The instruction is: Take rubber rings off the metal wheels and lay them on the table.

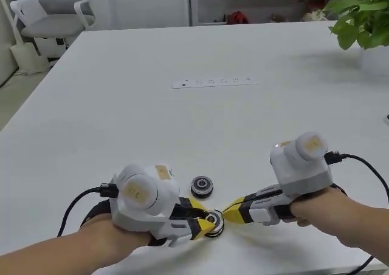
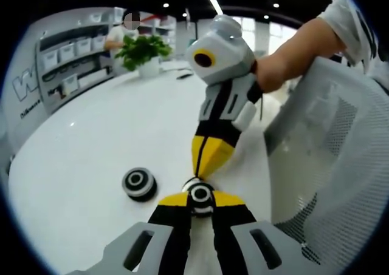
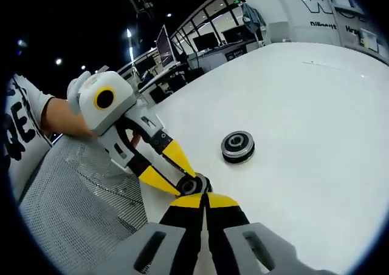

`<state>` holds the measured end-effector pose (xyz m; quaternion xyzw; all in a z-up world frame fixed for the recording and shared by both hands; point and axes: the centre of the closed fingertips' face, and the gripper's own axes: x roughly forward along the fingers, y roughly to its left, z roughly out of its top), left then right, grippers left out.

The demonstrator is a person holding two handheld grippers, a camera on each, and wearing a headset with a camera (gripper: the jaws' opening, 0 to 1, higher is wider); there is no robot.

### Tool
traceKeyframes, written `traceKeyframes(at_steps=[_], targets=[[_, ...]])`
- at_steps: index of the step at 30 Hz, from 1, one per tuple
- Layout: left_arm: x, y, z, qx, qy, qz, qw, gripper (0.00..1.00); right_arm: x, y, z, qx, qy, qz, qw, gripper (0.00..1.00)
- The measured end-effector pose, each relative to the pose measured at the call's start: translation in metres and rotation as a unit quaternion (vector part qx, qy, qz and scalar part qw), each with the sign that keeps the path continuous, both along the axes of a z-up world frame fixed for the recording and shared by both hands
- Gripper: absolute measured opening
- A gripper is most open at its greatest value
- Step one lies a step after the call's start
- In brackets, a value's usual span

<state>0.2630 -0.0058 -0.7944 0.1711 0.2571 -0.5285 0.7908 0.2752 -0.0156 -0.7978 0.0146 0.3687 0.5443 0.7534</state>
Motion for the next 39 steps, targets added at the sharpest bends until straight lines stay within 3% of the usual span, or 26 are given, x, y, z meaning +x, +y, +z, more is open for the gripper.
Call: traceKeyframes(at_steps=[2, 14, 34, 36, 39], targets=[[0.000, 0.000, 0.000, 0.005, -0.002, 0.001, 1.0000, 0.12, -0.002, 0.003, 0.004, 0.015, 0.006, 0.001, 0.9999, 0.00], [0.001, -0.001, -0.001, 0.020, -0.006, 0.004, 0.9998, 0.12, -0.006, 0.007, 0.004, 0.013, 0.004, 0.009, 0.9999, 0.00], [0.000, 0.000, 0.000, 0.017, -0.007, -0.001, 0.9998, 0.12, -0.012, 0.016, 0.010, 0.030, -0.001, 0.025, 0.9992, 0.00], [0.001, 0.000, 0.000, 0.017, -0.007, -0.001, 0.9998, 0.12, -0.018, 0.020, 0.014, 0.041, 0.005, 0.037, 0.9984, 0.00], [0.001, 0.000, 0.000, 0.015, -0.006, -0.003, 0.9999, 0.12, -0.018, 0.020, 0.011, 0.032, -0.004, 0.044, 0.9985, 0.00]])
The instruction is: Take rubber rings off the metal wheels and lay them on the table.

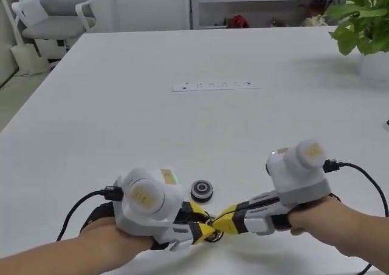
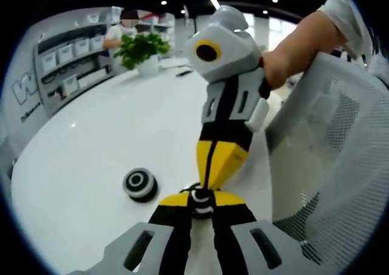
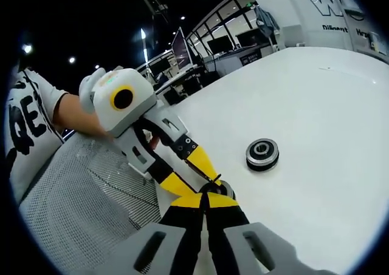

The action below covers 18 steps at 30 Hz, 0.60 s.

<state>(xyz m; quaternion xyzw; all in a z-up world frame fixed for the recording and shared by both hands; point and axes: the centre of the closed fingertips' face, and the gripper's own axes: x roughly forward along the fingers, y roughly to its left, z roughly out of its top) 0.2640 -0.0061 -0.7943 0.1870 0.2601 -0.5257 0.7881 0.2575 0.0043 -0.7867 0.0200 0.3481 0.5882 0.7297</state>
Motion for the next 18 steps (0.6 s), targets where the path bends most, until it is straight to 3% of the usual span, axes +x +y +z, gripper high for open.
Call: traceKeyframes(at_steps=[7, 18], targets=[[-0.0004, -0.0001, 0.0005, 0.003, -0.011, -0.012, 0.9999, 0.13, 0.0029, -0.0031, -0.0018, -0.001, -0.008, -0.002, 1.0000, 0.00], [-0.0004, 0.0028, 0.0060, -0.001, -0.007, -0.021, 0.9998, 0.17, 0.0053, -0.0039, 0.0021, 0.009, -0.005, -0.012, 0.9999, 0.00]])
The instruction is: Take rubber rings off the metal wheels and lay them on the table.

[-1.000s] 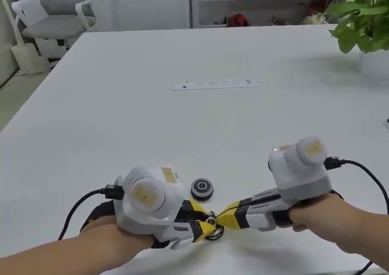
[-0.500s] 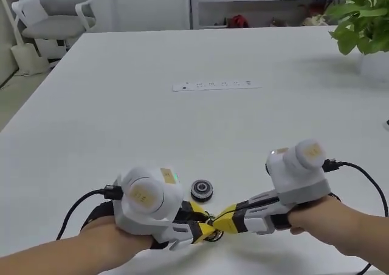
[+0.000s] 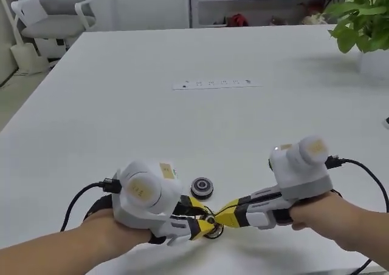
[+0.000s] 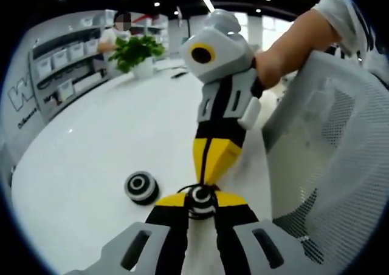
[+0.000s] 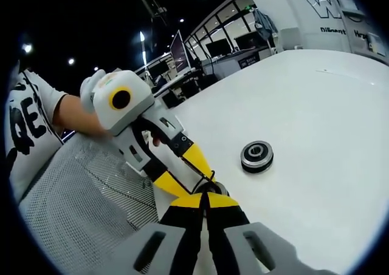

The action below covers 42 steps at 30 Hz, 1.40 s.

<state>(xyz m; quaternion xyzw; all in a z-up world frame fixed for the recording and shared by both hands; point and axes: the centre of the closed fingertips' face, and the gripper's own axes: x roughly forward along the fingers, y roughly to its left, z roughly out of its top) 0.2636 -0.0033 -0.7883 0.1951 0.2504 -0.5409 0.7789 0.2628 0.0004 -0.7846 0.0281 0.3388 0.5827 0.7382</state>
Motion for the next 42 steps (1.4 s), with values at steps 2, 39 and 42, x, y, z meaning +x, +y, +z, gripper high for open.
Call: traceKeyframes(at_steps=[2, 39, 42], targets=[[0.000, 0.001, 0.007, -0.010, 0.005, 0.006, 0.9999, 0.18, 0.001, 0.000, 0.003, 0.005, 0.002, -0.003, 1.0000, 0.00], [0.001, 0.057, 0.055, -0.070, -0.001, 0.047, 0.9964, 0.55, 0.006, 0.018, 0.035, 0.035, 0.009, 0.006, 0.9993, 0.00], [0.002, 0.062, 0.056, -0.070, -0.004, 0.051, 0.9963, 0.59, 0.007, 0.024, 0.037, 0.038, 0.012, 0.007, 0.9992, 0.00]])
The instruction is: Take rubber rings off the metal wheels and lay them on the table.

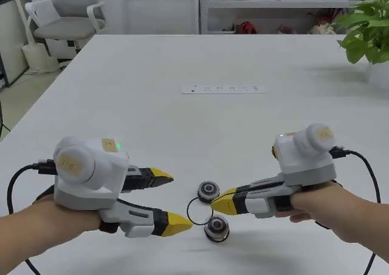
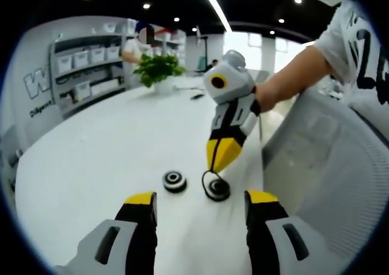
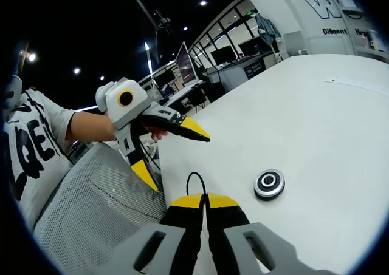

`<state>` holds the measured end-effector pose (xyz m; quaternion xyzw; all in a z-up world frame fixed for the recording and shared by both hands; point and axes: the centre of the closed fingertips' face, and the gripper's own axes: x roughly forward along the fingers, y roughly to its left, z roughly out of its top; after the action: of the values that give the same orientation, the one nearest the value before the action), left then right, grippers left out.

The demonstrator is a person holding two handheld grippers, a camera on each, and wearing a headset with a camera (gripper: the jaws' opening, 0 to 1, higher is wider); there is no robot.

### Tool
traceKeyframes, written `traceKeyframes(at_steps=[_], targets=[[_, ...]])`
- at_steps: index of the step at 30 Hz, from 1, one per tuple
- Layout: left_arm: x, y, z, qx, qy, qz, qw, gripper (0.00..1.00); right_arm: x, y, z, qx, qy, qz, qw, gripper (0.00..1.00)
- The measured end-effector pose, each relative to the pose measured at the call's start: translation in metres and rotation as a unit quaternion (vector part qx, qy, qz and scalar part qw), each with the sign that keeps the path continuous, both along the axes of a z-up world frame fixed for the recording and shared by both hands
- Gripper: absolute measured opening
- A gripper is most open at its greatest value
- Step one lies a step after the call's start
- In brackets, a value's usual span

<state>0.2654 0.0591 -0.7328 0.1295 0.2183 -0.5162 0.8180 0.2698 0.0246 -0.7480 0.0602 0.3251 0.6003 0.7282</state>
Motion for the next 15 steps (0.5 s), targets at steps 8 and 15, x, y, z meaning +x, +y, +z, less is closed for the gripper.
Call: traceKeyframes(at_steps=[8, 15], targets=[[0.001, 0.020, -0.002, 0.000, -0.001, 0.020, 0.9998, 0.64, 0.003, 0.015, 0.000, -0.003, -0.001, 0.010, 0.9999, 0.00], [0.000, 0.036, -0.006, 0.004, 0.003, 0.037, 0.9993, 0.67, 0.007, 0.026, -0.006, -0.007, 0.002, 0.013, 0.9999, 0.00]])
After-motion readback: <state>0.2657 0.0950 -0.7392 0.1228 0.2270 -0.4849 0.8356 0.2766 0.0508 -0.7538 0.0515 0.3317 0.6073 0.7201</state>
